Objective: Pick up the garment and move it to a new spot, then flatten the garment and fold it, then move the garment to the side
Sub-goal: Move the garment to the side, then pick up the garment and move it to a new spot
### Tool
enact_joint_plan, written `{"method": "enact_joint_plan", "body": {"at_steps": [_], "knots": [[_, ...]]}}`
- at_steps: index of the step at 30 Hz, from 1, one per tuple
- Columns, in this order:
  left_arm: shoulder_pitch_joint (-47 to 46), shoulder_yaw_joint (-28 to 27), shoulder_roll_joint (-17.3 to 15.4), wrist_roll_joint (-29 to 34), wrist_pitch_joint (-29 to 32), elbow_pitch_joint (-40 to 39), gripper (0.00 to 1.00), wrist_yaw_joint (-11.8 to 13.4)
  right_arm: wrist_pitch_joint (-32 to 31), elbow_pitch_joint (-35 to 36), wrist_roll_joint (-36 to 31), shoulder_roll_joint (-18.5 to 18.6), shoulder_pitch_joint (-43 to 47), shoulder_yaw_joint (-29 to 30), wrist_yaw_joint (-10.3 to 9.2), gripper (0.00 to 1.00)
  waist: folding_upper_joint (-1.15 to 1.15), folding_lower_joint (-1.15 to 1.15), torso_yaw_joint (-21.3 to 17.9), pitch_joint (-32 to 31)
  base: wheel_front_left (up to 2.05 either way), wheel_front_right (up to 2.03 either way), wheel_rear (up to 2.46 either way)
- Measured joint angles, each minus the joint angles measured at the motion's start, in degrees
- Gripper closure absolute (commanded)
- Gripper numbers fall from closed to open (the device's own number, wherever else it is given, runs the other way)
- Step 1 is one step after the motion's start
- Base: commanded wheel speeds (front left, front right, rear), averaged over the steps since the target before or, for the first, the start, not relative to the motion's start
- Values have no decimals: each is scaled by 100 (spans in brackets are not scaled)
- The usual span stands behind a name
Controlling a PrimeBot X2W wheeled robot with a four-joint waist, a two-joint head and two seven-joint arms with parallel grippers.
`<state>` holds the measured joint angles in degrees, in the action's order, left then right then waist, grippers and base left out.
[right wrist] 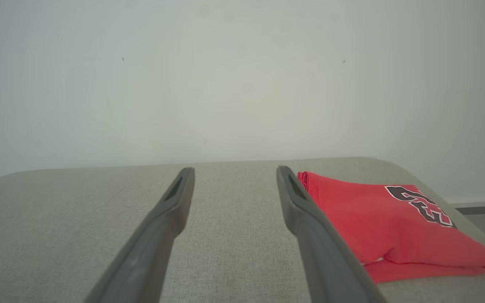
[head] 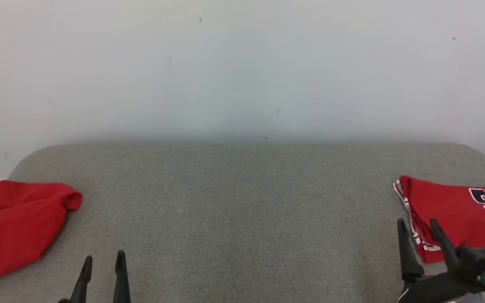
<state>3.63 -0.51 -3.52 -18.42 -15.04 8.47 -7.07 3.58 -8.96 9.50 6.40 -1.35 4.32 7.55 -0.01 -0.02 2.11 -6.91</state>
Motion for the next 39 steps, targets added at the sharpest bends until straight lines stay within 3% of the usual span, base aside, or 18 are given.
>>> {"method": "enact_joint_plan", "body": {"at_steps": [15,39], "knots": [[131,-18,-52,16,0,94,0,-36,759,-344,-203,-325,430,-180,0,0,1,2,-63,-167,0,0,0],[-12,142,-491,-323,0,423,0,-44,644,-380,-242,-344,442,-142,0,0,1,2,-24,-134,0,0,0]]}}
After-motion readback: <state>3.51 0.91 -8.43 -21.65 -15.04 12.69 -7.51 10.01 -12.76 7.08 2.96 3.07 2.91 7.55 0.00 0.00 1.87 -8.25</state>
